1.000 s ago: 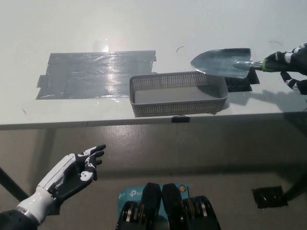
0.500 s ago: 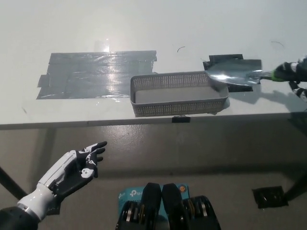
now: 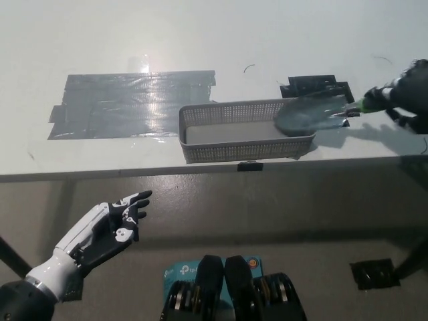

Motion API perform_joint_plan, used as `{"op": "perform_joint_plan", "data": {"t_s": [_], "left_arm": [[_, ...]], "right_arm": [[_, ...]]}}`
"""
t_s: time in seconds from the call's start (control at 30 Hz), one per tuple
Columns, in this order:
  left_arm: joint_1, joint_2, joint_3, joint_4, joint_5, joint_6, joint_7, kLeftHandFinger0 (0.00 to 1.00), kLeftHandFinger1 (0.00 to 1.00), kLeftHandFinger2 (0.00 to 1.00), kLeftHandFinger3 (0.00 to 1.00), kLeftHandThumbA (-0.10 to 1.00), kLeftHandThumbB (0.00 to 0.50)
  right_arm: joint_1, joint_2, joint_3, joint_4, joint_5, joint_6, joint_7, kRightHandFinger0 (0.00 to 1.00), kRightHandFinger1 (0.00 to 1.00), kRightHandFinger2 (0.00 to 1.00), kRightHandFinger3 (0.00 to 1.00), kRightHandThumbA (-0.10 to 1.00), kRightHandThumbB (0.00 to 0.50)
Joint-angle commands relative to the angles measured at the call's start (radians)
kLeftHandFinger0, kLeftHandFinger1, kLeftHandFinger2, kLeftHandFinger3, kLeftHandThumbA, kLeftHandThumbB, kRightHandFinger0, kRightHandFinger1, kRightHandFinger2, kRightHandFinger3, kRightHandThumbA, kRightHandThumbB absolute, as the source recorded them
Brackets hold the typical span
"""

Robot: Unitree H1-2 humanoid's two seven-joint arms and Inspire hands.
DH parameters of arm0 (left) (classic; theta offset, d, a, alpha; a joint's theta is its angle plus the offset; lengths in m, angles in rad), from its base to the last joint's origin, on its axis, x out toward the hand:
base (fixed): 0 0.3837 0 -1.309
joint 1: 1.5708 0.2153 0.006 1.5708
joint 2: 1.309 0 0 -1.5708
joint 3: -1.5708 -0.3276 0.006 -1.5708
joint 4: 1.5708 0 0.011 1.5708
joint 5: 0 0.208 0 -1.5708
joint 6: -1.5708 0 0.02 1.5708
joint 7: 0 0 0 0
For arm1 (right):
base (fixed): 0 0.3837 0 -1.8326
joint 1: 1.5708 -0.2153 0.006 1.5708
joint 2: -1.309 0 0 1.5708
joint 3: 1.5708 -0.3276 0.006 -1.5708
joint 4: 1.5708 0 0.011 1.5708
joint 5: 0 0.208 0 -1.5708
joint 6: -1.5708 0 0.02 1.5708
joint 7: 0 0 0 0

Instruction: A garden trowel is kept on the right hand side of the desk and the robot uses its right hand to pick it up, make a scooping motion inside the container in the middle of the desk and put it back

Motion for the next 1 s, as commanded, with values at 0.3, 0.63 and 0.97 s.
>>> {"op": "perform_joint_plan", "data": {"t_s": [0.3, 0.63, 0.97], "left_arm": [[-0.040, 0.017, -0.005, -0.009, -0.021, 0.004, -0.021, 1.00, 1.00, 1.00, 1.00, 0.81, 0.198], [-0.035, 0.004, -0.021, -0.012, -0.008, 0.010, -0.019, 1.00, 1.00, 1.00, 1.00, 0.81, 0.206], [-0.047, 0.003, -0.035, -0.011, -0.013, 0.015, -0.020, 1.00, 1.00, 1.00, 1.00, 0.81, 0.239]], "right_arm": [[-0.116, -0.075, 0.126, -0.106, -0.061, -0.018, -0.169, 0.00, 0.00, 0.00, 0.09, -0.10, 0.104], [-0.156, 0.035, 0.149, -0.001, -0.047, -0.018, -0.216, 0.00, 0.00, 0.15, 0.00, -0.10, 0.002], [-0.179, 0.241, 0.134, 0.158, -0.077, -0.018, -0.161, 0.00, 0.00, 0.12, 0.06, -0.10, 0.023]]}}
